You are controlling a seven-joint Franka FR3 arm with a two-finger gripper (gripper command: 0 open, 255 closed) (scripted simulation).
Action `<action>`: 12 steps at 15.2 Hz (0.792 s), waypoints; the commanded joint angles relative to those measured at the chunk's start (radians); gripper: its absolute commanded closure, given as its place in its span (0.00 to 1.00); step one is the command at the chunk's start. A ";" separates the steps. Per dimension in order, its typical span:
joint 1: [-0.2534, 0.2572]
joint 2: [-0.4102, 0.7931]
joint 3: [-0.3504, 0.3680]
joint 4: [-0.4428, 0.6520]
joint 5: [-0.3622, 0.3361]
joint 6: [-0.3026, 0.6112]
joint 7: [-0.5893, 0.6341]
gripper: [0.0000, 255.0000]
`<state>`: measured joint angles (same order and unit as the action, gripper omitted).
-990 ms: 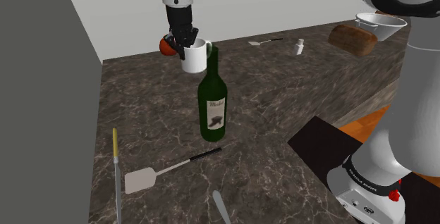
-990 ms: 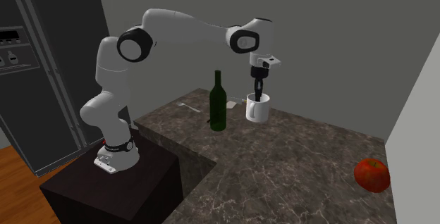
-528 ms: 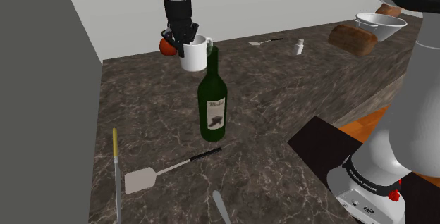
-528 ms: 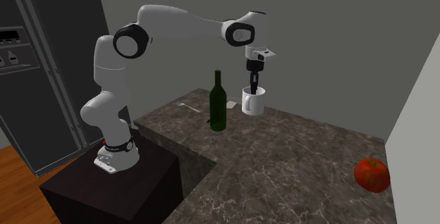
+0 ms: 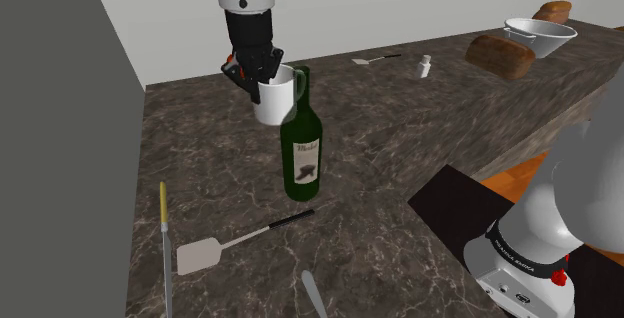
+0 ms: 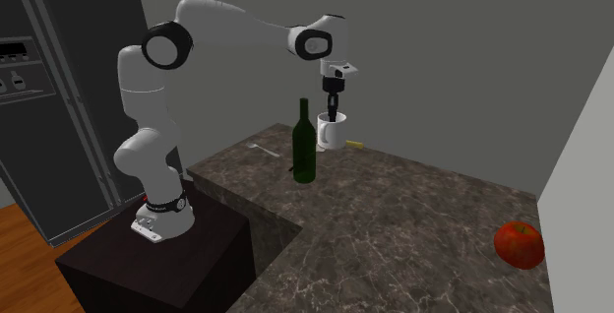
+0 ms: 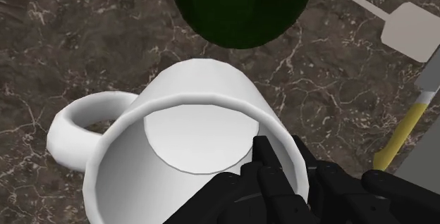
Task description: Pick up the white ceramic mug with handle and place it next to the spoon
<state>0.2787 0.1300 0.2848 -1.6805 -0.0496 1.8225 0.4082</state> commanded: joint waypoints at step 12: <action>0.126 -0.211 0.127 -0.242 0.066 0.040 0.239 1.00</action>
<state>0.3924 -0.0660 0.3996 -1.9033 0.0105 1.8570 0.6236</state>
